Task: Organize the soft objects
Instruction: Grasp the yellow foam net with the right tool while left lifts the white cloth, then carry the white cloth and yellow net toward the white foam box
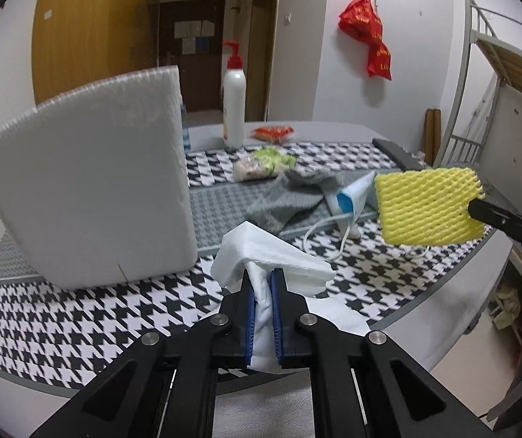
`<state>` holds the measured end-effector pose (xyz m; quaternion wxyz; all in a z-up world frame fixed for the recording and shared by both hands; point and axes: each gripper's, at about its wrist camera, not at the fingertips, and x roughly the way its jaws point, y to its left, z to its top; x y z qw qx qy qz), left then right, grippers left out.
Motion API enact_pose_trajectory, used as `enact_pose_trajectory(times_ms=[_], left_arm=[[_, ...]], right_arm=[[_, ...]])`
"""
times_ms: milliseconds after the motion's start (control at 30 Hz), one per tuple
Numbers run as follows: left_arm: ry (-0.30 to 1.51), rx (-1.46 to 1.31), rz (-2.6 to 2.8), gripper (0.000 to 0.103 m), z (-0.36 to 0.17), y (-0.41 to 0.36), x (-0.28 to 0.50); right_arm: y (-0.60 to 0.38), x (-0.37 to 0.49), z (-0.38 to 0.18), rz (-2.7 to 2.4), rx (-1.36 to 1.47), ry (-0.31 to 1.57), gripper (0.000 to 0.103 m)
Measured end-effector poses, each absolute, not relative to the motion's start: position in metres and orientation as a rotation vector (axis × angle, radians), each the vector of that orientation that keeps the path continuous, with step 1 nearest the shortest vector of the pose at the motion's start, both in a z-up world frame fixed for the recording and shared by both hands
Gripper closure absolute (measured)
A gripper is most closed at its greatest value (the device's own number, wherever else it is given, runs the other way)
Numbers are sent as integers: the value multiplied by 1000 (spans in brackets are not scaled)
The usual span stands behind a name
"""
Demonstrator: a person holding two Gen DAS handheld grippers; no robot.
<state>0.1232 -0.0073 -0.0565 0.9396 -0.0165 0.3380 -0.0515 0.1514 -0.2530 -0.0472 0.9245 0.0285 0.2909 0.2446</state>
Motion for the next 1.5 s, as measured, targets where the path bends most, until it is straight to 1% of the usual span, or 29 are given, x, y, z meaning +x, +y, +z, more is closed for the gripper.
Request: enact_pose_trajectory(times_ms=[667,1167,1500], left_arm=[[488,15,-86,94,11,-4,105],[399,20,-34,94,36,10,94],[374,10,24,94,40,26,85]], right_arm=[[-244,140,-13,524,40,483,93],[-226,140,7,569,29,422,93],[-208,143,17,619,14,395,93]])
